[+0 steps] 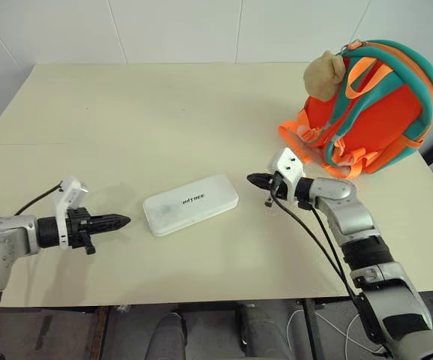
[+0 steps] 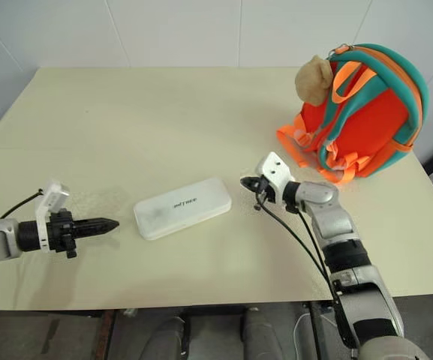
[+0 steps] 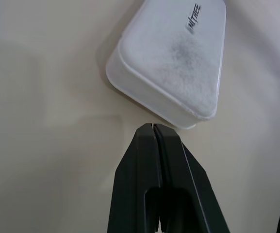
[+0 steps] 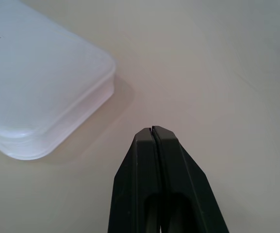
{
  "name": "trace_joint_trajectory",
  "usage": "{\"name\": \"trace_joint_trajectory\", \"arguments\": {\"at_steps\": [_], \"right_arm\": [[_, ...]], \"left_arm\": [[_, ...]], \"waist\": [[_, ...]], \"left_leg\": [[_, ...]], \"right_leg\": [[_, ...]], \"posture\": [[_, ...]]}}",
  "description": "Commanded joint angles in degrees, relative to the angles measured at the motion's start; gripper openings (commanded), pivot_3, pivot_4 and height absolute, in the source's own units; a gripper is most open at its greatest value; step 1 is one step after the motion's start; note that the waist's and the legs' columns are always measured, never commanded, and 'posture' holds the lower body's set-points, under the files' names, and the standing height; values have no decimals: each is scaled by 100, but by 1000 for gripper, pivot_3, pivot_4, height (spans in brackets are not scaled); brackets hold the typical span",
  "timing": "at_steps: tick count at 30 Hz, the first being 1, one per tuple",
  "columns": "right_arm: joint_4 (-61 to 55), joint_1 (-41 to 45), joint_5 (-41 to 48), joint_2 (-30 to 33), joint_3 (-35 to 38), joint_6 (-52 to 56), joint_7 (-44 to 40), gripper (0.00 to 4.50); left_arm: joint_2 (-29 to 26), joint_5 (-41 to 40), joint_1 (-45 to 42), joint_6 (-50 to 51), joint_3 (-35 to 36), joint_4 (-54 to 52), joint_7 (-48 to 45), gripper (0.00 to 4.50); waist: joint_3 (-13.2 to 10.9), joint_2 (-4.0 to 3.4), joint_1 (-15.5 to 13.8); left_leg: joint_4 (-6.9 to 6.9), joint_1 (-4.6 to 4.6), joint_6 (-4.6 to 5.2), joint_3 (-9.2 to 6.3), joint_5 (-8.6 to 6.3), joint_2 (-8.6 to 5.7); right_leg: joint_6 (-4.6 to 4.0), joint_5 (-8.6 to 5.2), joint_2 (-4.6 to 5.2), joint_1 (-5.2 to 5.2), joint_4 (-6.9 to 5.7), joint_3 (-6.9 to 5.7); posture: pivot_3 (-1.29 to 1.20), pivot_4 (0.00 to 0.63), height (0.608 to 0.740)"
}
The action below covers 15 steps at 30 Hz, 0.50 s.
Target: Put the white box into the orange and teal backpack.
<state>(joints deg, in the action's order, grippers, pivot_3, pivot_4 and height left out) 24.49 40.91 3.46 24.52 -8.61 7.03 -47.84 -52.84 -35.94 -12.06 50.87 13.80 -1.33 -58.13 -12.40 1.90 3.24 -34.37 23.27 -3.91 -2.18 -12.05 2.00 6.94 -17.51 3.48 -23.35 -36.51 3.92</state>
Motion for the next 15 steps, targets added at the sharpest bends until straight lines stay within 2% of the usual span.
{"name": "trace_joint_trajectory", "arguments": {"at_steps": [1, 8, 15], "right_arm": [[130, 123, -83, -78, 22, -220, 123, 32], [-42, 55, -64, -262, 20, -141, 37, 32], [-636, -186, 203, -347, -47, 126, -421, 32]], "left_arm": [[168, -70, -56, 7, -3, -17, 92, 31], [638, 63, -194, -325, -50, 146, 277, 31], [708, 110, -174, -532, -130, 230, 237, 31]], "waist": [[0, 0, -3], [0, 0, 1], [0, 0, -2]], "left_leg": [[0, 0, -1, 0, 2, 0], [-10, 0, -3, -1, 5, -1], [-21, -1, -4, -1, 5, 0]], "right_leg": [[0, 0, 0, -1, -2, 0], [0, 0, 0, -1, -16, 2], [0, 0, -2, -3, -30, 4]], "posture": [[0, 150, 740], [0, 150, 740], [0, 150, 740]]}}
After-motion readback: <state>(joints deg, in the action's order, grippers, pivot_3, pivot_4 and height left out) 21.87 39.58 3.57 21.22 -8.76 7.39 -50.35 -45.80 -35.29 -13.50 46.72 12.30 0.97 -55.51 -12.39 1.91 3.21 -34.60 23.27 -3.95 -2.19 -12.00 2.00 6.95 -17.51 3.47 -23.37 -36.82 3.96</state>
